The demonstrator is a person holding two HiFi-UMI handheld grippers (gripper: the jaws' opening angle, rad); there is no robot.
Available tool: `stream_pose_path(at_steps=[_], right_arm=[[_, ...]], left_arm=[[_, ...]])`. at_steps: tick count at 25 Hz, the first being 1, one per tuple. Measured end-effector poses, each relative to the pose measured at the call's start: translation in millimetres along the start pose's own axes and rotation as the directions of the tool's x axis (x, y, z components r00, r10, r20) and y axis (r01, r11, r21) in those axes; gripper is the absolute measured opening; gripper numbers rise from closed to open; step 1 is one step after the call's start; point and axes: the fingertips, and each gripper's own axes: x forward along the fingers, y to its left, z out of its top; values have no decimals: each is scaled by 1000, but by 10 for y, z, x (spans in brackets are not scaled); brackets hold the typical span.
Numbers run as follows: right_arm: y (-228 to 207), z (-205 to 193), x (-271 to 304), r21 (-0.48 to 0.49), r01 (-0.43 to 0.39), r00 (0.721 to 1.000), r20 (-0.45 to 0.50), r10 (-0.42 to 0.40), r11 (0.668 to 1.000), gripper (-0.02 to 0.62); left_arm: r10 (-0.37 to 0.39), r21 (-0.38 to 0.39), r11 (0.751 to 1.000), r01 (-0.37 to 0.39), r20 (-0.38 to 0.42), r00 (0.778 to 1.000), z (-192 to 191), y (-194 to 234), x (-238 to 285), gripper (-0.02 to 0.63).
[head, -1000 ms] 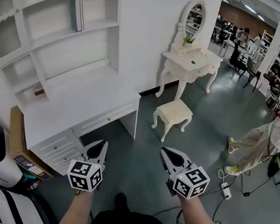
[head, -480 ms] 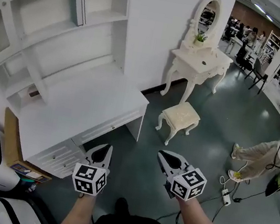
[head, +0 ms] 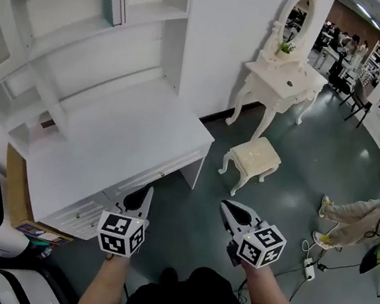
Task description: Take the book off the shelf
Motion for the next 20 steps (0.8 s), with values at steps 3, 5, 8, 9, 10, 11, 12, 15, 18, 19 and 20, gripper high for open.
stream_pose_path(at_steps=[3,5,8,9,10,11,12,15,18,19,20], right_arm=[[-44,90,107,-5,-4,1000,11,4,1000,15],[-67,153,192,-9,-11,1000,17,11,1000,15],[-105,177,316,-12,-26,1000,11,26,1000,14],[-125,173,358,-13,-32,999,7,32,999,15],[-152,167,401,-18,-36,999,1,36,999,15],[-187,160,445,-25,-39,999,-4,39,999,15],[-232,154,493,-34,-42,999,-9,42,999,14],[-424,170,663,-41,-57,998,-17,56,998,15],[-688,241,842,-37,-78,997,-14,77,996,14],[-794,269,906,-36,-84,996,-15,84,996,14],[-913,297,975,-31,-90,996,-16,89,995,15]], left_arm=[[12,-1,1000,-12,10,1000,101,96,31,11],[14,12,1000,-14,9,1000,153,132,73,11],[20,15,1000,-20,8,1000,189,191,148,11],[24,13,1000,-25,5,1000,190,217,182,11],[30,10,999,-30,1,1000,187,246,223,11],[37,8,999,-37,-3,999,182,277,271,11],[43,6,999,-43,-8,999,179,310,329,11],[62,-1,998,-62,-16,998,209,410,556,11],[76,-5,997,-76,-21,997,292,453,844,11],[81,-5,997,-81,-23,996,331,459,954,11],[86,-6,996,-86,-25,996,374,464,1072,11]])
